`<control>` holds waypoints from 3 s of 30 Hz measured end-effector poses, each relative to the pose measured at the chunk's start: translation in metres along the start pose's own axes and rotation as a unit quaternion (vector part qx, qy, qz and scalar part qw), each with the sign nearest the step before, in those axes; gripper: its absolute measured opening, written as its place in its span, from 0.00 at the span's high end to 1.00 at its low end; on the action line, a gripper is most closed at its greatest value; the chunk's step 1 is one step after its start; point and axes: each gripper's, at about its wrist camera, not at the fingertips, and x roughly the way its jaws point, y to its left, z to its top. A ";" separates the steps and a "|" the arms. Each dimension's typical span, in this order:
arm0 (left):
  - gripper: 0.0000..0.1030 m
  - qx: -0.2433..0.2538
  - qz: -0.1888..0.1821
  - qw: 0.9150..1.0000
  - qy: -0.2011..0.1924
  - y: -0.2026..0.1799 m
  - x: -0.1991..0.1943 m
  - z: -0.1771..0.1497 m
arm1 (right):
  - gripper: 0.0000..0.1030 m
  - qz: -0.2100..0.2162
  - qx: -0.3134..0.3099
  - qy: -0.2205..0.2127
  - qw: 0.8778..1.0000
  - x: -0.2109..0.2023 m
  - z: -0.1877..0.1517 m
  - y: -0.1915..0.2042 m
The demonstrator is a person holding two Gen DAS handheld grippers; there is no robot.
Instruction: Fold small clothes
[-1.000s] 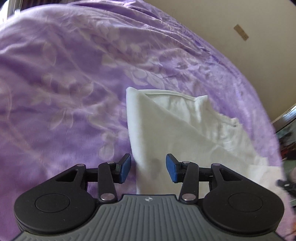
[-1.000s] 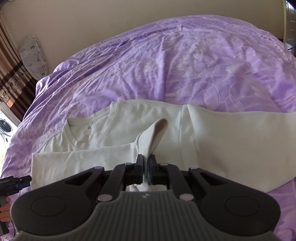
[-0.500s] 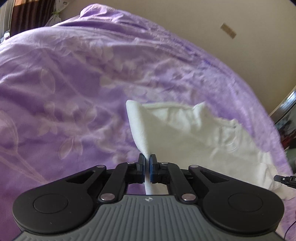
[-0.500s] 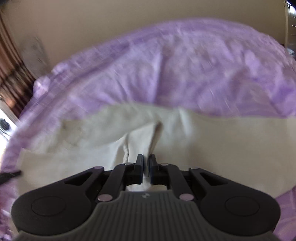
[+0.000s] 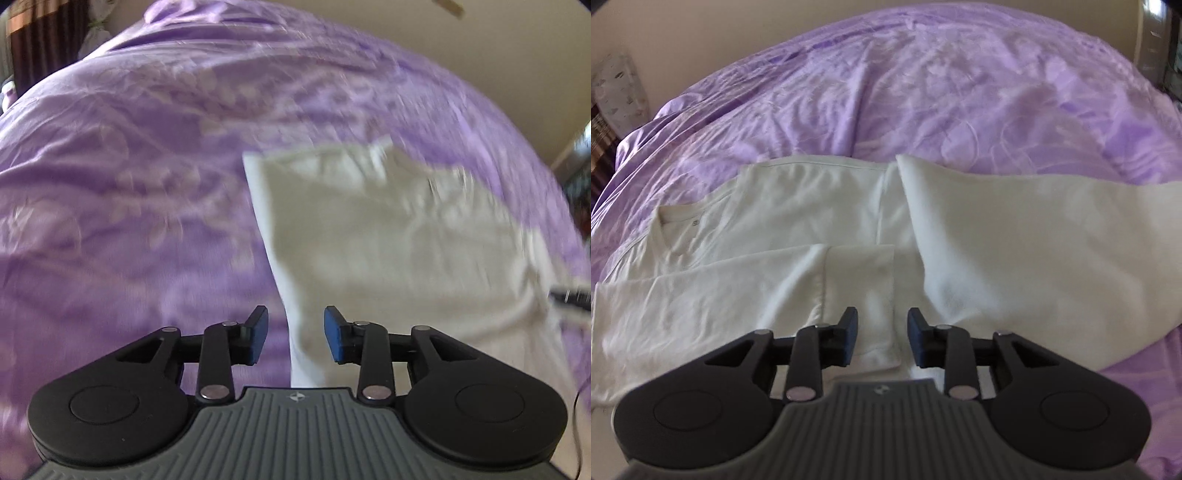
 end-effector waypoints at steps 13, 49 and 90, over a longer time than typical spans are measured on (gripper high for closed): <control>0.65 0.041 0.070 0.996 0.036 -0.021 0.007 -0.020 | 0.58 -0.024 0.029 -0.031 0.999 -0.089 -0.014 -0.064; 0.64 0.028 0.064 0.996 -0.056 -0.060 0.002 0.013 | 0.99 -0.115 0.333 -0.194 0.915 -0.128 -0.003 -0.345; 0.58 -0.116 -0.085 0.986 -0.085 0.046 -0.055 -0.017 | 0.79 0.251 -0.074 0.073 0.962 0.039 -0.089 0.314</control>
